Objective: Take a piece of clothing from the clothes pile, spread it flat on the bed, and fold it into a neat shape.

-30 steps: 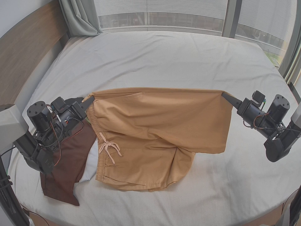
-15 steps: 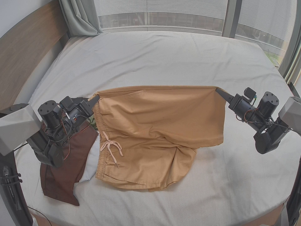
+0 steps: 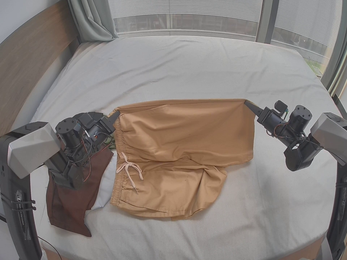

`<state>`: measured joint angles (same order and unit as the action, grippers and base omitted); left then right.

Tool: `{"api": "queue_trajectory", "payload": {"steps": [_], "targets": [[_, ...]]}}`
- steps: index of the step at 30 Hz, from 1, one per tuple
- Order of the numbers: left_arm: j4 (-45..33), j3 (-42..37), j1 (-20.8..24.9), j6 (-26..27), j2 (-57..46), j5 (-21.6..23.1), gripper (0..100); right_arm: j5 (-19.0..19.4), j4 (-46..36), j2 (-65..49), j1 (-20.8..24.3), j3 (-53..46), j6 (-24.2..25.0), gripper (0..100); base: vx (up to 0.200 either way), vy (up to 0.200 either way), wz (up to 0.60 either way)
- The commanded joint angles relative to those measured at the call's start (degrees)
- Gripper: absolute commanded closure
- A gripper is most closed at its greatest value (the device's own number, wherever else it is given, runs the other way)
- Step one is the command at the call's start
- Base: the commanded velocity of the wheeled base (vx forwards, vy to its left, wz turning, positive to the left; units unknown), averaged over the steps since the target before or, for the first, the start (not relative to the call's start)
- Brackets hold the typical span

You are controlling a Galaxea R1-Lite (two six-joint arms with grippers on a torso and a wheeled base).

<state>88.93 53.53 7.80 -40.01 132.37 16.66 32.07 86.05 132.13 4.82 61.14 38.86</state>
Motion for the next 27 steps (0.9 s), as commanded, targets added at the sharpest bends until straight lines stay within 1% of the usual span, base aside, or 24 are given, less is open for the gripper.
{"api": "queue_trajectory", "payload": {"steps": [1,8,12,21,22,23,24,27], "targets": [[0.0,2.5,0.0,-2.0,2.2,-0.1,100,0.0,-0.9,3.0,-0.5,3.6,0.1,100,0.000,0.000,0.00],[0.0,3.9,-0.2,-4.4,3.2,-0.1,100,-0.1,-2.6,5.2,-0.5,7.6,0.1,100,0.000,0.000,0.00],[0.0,5.4,-0.4,-4.4,4.2,-0.1,100,-0.1,-3.6,6.4,-0.5,10.2,0.2,100,0.000,0.000,0.00],[0.0,8.2,-0.1,-4.9,6.1,-0.1,100,-0.2,-3.9,7.2,-0.5,11.9,0.2,100,0.000,0.000,0.00],[-0.1,8.4,-0.1,-5.1,6.3,-0.1,0,-0.2,-4.1,7.2,-0.5,11.9,0.2,100,0.000,0.000,0.00],[-0.1,8.8,-0.1,-5.5,6.5,-0.1,0,-0.2,-4.5,7.2,-0.6,11.9,0.2,0,0.000,0.000,0.00],[-0.1,8.9,-0.2,-5.7,6.5,-0.1,0,-0.3,-4.6,7.3,-0.7,12.0,0.2,0,0.000,0.000,0.00],[-0.3,8.9,-0.9,-10.1,5.9,1.5,0,-0.8,-5.0,8.7,-1.4,13.2,-0.1,0,0.000,0.000,0.00]]}}
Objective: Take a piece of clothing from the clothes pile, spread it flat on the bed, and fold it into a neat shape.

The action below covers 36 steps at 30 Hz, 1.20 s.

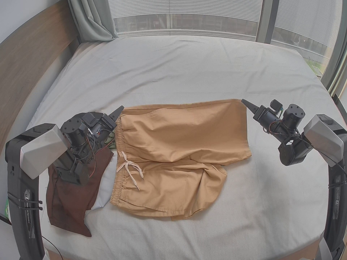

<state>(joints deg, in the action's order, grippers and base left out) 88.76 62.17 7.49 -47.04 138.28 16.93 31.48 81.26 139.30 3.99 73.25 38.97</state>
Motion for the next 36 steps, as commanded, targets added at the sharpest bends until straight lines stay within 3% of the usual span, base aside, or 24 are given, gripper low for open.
{"api": "queue_trajectory", "payload": {"steps": [1,9,18,22,24,25,27,31,36], "targets": [[-0.3,0.1,-0.8,-4.1,0.0,1.8,0,-0.2,-0.2,1.7,-0.8,1.0,-0.3,0,0.000,0.000,0.00],[-1.9,-1.5,-1.2,-4.4,-0.1,2.1,0,-0.1,1.4,-0.3,-0.9,-6.5,-1.1,0,0.000,0.000,0.00],[-0.5,-13.1,-1.7,-2.7,-9.5,3.0,0,0.0,6.0,-8.2,1.1,-20.9,-1.4,0,0.000,0.000,0.00],[-0.3,-20.6,-2.5,0.4,-15.5,6.2,0,0.0,6.4,-11.6,2.0,-27.1,-3.1,0,0.000,0.000,0.00],[-0.3,-20.6,-2.5,0.4,-15.5,6.2,0,0.0,6.4,-11.6,2.0,-27.1,-3.1,0,0.000,0.000,0.00],[-0.3,-26.0,-3.4,2.4,-19.4,9.5,0,0.0,6.9,-12.8,2.5,-30.9,-5.5,0,0.000,0.000,0.00],[-0.3,-29.2,-4.3,4.4,-21.6,12.0,0,0.3,7.0,-13.4,2.5,-33.7,-8.9,0,0.000,0.000,0.00],[-0.3,-32.6,-7.1,7.4,-23.9,16.9,0,2.3,7.0,-13.6,2.0,-39.2,-15.2,0,0.000,0.000,0.00],[-0.4,-34.3,-8.1,15.6,-23.5,19.4,0,4.0,6.9,-13.4,2.7,-44.0,-16.6,0,0.000,0.000,0.00]]}}
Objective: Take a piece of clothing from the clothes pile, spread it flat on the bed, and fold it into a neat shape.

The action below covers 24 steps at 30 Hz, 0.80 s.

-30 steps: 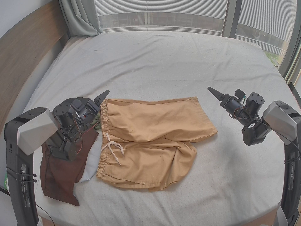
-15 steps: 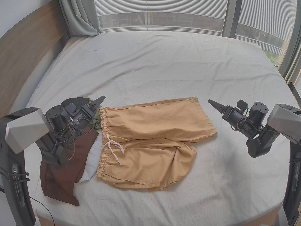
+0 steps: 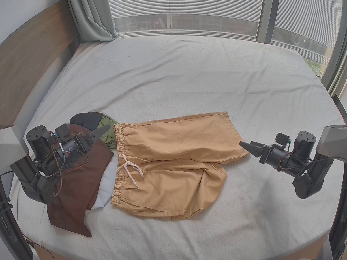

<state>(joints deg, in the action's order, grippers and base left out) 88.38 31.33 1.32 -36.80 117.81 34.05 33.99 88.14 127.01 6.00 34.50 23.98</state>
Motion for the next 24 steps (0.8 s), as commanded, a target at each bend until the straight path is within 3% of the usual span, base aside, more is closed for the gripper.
{"api": "queue_trajectory", "payload": {"steps": [1,10,24], "targets": [[-0.1,-3.9,-1.8,6.7,-2.9,2.3,0,1.5,0.0,-1.2,0.7,-5.6,-1.3,0,0.000,0.000,0.00],[0.0,-5.6,-0.5,17.0,0.1,2.3,0,1.3,0.0,1.8,2.7,-6.7,-1.2,0,0.000,0.000,0.00],[0.0,-5.8,2.2,17.6,2.1,1.8,0,0.5,0.1,10.2,6.3,-3.8,0.1,0,0.000,0.000,0.00]]}}
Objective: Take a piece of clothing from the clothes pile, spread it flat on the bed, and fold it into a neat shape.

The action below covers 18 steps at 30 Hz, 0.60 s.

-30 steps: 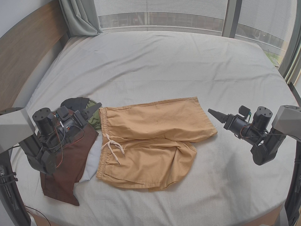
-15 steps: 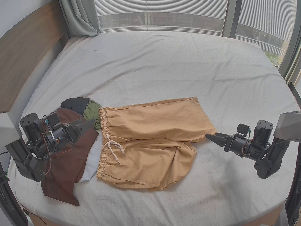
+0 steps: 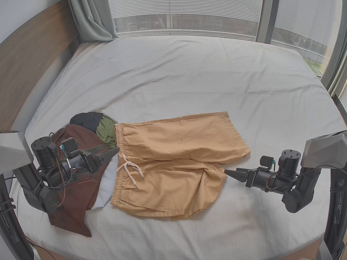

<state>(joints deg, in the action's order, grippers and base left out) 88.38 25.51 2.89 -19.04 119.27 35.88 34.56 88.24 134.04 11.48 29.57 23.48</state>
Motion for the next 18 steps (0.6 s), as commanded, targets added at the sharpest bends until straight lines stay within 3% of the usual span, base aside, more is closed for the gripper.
{"api": "queue_trajectory", "payload": {"steps": [1,8,12,18], "targets": [[0.0,0.0,0.6,-0.1,0.6,0.0,0,-0.1,0.0,3.3,1.0,1.3,0.9,0,0.000,0.000,0.00],[0.0,0.3,1.0,0.1,1.6,0.0,0,-2.6,0.0,6.1,2.3,3.9,3.5,0,0.000,0.000,0.00],[0.0,0.2,1.4,0.1,1.6,0.0,0,-6.1,0.0,7.0,3.8,5.7,5.9,0,0.000,0.000,0.00],[0.0,0.1,1.5,0.1,1.5,0.0,0,-6.3,0.0,7.6,4.8,7.3,10.1,0,0.000,0.000,0.00]]}}
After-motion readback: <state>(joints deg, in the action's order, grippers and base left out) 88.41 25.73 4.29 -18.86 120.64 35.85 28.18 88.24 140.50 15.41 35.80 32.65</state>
